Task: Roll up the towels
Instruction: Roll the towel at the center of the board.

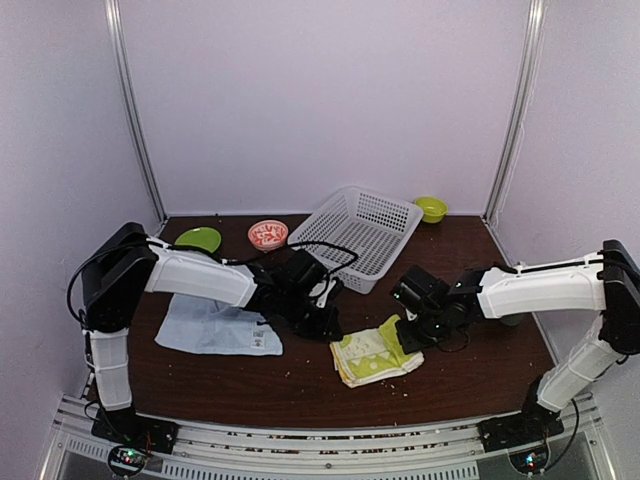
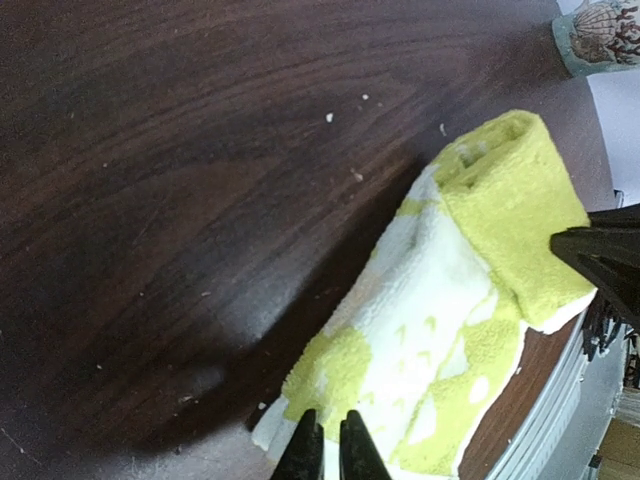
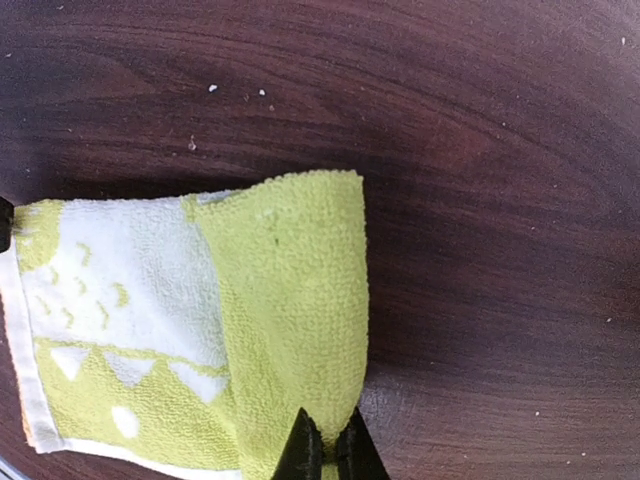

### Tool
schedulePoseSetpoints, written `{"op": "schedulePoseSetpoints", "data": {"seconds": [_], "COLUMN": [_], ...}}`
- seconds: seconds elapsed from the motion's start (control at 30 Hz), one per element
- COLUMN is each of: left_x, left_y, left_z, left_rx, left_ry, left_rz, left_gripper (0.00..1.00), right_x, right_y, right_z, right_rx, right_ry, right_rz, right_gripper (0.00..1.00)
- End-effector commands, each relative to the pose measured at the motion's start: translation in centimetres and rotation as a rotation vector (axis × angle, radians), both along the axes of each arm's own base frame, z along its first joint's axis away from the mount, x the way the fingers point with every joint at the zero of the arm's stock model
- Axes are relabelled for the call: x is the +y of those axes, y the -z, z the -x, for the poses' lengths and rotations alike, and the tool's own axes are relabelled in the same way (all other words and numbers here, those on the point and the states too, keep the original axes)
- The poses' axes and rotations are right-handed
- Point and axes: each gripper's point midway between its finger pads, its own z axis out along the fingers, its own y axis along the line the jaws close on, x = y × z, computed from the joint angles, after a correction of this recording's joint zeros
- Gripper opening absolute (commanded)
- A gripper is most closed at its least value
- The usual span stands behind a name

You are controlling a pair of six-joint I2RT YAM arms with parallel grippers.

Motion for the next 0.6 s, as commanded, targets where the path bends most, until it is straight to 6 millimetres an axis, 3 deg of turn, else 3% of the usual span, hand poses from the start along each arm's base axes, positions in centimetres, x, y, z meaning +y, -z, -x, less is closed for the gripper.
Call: {"op": "schedulePoseSetpoints", "data": {"seconds": [0.0,0.37,0.57], "left_x": [-0.1,0.6,0.5], "left_y": [1.4,3.6,3.9], "left_z": [-0.2,1.0,1.6], "left_rx": [0.010,0.059,0.072], "left_ry": [0.003,-0.009,-0.001], "left_rz": [0.002,-0.007,0.003], "left_gripper": [0.06,0.02,0.01], "right_x": [-0.8,2.0,4.6], "right_y": [-0.7,-2.3,-1.4], "right_z": [-0.7,-0.9,-0.1], "right_rx": [-0.080,-0.181,-0.146], "right_ry": [0.019,0.043,0.004], "right_rz": [0.137,0.156,0.104], "right_gripper": [0.00,0.00,0.00]}}
